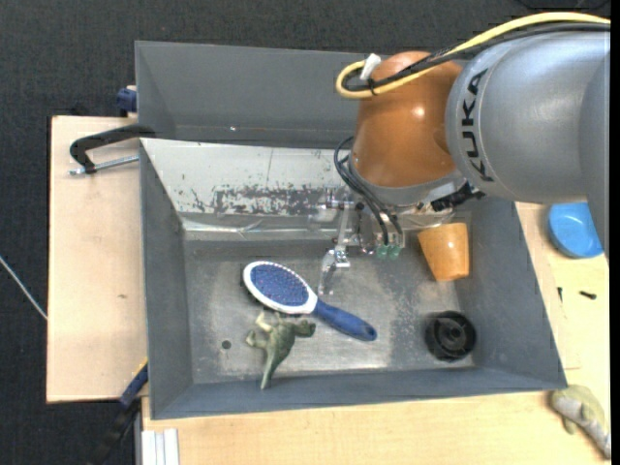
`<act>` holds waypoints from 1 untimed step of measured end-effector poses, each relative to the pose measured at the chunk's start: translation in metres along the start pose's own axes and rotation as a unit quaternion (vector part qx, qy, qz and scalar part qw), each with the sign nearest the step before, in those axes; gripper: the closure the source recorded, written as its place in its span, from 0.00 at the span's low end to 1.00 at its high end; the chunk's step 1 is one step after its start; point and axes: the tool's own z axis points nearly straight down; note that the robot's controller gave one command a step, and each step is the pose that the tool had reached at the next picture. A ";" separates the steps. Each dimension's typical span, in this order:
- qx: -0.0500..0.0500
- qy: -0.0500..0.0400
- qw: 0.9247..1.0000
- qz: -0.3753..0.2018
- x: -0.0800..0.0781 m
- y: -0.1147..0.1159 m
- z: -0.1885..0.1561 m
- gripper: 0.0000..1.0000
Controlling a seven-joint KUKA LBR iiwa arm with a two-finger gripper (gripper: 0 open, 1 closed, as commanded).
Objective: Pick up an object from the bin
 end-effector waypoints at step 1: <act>0.001 -0.008 0.998 -0.057 0.054 0.041 0.094 0.00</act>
Offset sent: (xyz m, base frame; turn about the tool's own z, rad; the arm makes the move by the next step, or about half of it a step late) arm -0.0599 0.0408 -0.0986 -0.1144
